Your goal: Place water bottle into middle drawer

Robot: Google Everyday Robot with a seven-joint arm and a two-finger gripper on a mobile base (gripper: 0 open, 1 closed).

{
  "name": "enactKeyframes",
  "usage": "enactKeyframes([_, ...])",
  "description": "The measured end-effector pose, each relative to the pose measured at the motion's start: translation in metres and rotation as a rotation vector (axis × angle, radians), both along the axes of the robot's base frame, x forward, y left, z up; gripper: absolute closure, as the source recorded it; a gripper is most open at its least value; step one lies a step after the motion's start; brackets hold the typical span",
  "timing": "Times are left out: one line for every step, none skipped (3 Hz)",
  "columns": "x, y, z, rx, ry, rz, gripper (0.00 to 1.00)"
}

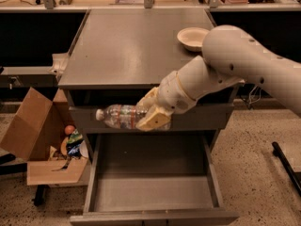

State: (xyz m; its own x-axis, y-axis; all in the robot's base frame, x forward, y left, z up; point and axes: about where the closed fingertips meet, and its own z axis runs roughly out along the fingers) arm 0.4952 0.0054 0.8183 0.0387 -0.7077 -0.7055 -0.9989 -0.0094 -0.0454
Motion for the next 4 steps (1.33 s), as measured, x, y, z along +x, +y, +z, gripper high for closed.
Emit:
enactKeyframes([-0.034,-0.023,-0.065,-0.067,0.109,-0.025,1.00])
enactKeyframes([-0.034,-0.023,-0.065,-0.067,0.109,-0.025,1.00])
enactKeyframes([-0.034,-0.034,-0.098,-0.076,0.104,-0.062,1.00])
enactKeyframes([-0.034,-0.057,-0.154,-0.081,0.093,-0.119,1.00])
